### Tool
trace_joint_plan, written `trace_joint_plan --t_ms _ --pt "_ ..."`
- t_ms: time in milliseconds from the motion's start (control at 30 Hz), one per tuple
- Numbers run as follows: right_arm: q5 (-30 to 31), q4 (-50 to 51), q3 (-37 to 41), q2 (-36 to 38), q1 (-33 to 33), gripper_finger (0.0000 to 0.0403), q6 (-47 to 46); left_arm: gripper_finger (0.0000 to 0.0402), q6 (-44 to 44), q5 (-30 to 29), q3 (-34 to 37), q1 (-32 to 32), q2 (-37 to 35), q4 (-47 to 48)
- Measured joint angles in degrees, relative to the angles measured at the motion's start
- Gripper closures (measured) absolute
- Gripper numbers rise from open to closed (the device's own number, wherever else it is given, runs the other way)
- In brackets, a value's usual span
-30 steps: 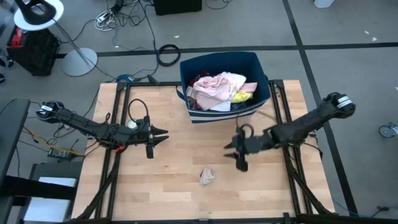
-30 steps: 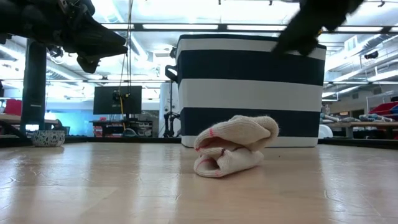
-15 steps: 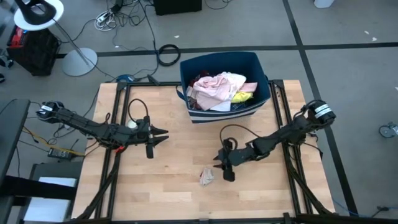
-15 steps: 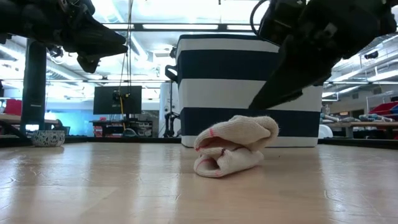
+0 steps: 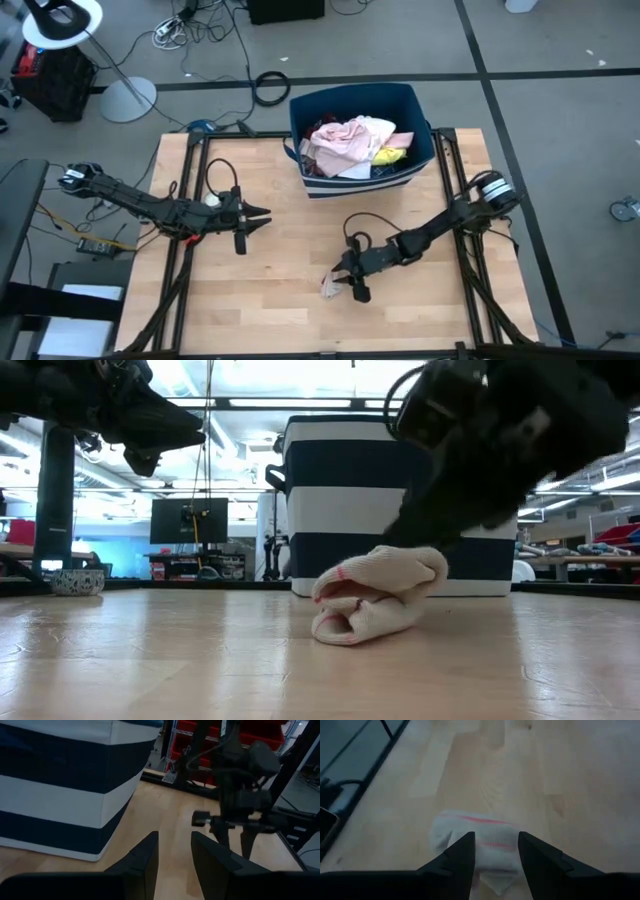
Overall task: Sort clothes
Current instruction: Put the brown striped sock into the blue laundry bin
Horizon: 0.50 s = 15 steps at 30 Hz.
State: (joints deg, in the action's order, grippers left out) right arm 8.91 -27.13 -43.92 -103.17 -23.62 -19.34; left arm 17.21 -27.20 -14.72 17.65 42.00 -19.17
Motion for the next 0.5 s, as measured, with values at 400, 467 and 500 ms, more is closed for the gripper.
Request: trace_joint_plan --t_ms 400,467,500 --pt "0.35 -3.28 -7.58 -13.36 2.29 0.0286 4.41 0.028 0.02 0.0 0.0 0.02 0.0 0.8" --pt "0.26 -2.61 -8.92 -13.63 3.05 0.0338 7.58 0.028 0.02 0.01 0.0 0.02 0.02 0.86" --pt "0.22 -1.71 -9.26 -13.25 3.57 0.0366 9.31 0.028 0.0 0.01 0.0 0.02 0.01 0.97"
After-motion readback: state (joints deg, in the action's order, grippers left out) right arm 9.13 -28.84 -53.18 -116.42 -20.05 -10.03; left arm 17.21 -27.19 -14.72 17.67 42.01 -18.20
